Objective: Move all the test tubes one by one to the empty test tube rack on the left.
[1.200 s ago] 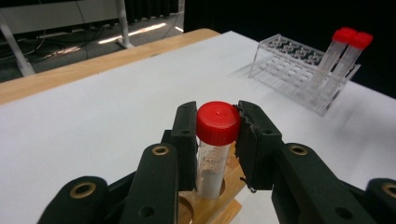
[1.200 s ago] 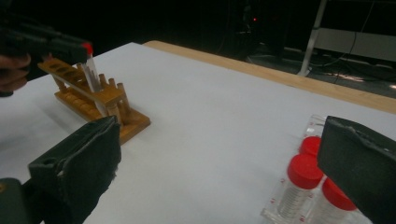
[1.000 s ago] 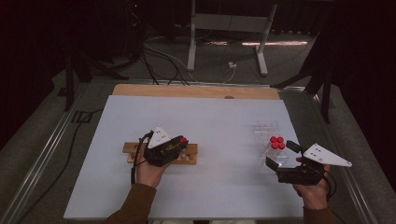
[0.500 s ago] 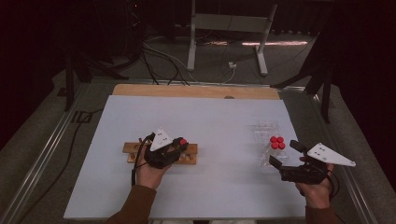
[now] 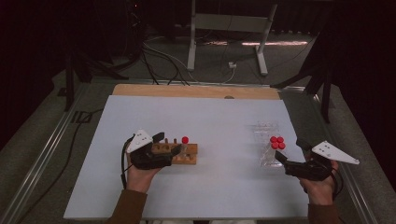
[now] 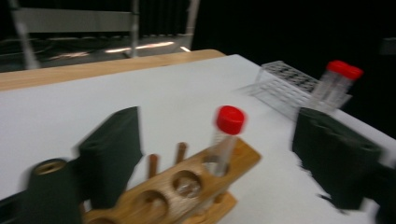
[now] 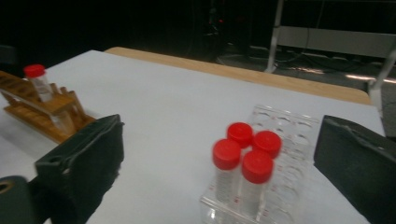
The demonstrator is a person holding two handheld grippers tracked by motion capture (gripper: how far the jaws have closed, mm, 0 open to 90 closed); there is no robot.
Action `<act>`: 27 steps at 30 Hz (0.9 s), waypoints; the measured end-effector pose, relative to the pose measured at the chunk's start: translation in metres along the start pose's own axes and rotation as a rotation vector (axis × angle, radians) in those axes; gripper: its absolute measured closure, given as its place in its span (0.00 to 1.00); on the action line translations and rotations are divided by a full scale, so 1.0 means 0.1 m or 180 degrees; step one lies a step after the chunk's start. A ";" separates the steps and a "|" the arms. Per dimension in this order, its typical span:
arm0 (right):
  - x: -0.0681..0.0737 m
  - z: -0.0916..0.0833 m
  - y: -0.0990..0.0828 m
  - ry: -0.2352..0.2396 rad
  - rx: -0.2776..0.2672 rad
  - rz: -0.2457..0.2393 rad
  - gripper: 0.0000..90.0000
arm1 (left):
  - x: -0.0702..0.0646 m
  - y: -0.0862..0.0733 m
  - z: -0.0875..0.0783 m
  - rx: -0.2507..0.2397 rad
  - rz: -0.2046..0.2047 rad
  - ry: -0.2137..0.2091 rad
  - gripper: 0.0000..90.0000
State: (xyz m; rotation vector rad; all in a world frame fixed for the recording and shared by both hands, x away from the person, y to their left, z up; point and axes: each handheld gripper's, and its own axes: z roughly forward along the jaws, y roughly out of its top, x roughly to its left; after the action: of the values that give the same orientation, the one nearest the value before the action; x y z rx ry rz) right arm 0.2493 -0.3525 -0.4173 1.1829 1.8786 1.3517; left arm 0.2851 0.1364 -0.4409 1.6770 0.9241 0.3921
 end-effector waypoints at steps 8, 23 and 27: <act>-0.18 -0.01 -0.14 -0.0063 0.0001 0.0077 0.21 | 0.11 0.02 -0.20 -0.0202 -0.0075 0.0211 0.01; -0.28 0.18 -0.40 -0.0024 0.0211 -0.0010 0.60 | 0.15 0.02 -0.20 -0.0212 -0.0087 0.0270 0.01; -0.29 0.24 -0.45 0.0006 0.0266 -0.0024 0.74 | 0.16 0.02 -0.21 -0.0228 -0.0095 0.0293 0.01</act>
State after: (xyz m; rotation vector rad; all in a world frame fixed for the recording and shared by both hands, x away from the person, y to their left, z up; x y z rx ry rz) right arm 0.2676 -0.3720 -0.4699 1.2144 1.9558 1.2816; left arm 0.2817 0.1624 -0.4359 1.5890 0.9904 0.4800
